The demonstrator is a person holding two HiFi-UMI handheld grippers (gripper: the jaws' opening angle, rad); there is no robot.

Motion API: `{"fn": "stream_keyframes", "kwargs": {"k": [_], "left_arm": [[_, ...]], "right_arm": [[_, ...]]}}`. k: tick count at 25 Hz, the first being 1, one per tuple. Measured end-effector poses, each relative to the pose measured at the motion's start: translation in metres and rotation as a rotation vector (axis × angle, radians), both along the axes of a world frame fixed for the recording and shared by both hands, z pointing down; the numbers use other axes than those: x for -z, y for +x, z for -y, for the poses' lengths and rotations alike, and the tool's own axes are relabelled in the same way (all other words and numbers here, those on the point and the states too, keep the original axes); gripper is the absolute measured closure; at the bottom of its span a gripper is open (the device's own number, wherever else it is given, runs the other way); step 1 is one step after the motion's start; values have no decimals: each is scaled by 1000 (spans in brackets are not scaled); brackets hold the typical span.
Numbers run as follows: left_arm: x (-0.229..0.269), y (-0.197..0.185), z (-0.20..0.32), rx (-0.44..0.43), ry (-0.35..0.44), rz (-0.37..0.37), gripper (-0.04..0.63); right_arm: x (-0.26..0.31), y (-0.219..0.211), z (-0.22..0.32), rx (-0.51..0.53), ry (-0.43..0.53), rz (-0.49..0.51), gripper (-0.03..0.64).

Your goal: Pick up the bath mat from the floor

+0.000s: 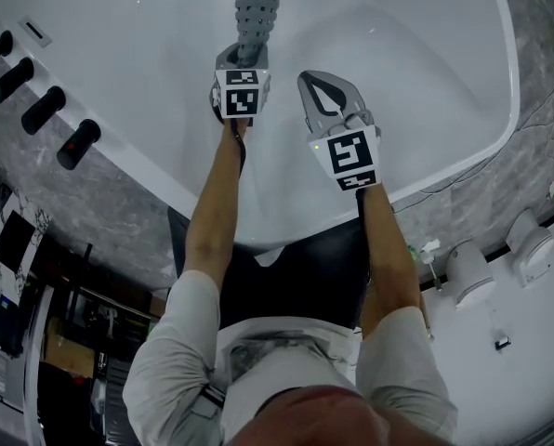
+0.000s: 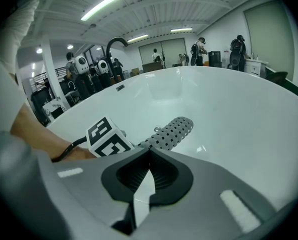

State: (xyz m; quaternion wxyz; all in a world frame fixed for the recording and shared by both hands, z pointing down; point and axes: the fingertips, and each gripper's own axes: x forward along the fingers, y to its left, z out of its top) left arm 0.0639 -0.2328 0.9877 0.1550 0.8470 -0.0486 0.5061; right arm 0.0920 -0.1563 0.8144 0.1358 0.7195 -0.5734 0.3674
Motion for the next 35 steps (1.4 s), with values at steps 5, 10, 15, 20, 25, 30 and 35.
{"fn": "stream_keyframes", "kwargs": {"k": [5,10,15,20,25,30,35], "left_arm": [[38,-4,-2,-4,11,-32,445],[81,-10,-4,-27,28,-60,446],[134,-10,-5,-40,38,-108,445],[190,-7,-4,-47,50,-159,446],[246,-6,1,-62,67,-212,446],[297,-9,9,-67,83,-260,446],[344,-6,18,-71,92,-317,446]], "right_arm": [[27,-3,-5,-2,8,-11,615],[61,-6,-10,-10,24,-19,615],[99,-10,-11,-18,40,-36,615],[139,-14,-12,-39,69,-46,615],[180,-17,-10,-58,99,-66,615],[221,-22,-4,-50,126,-99,615],[260,-18,0,-57,145,-142,615]]}}
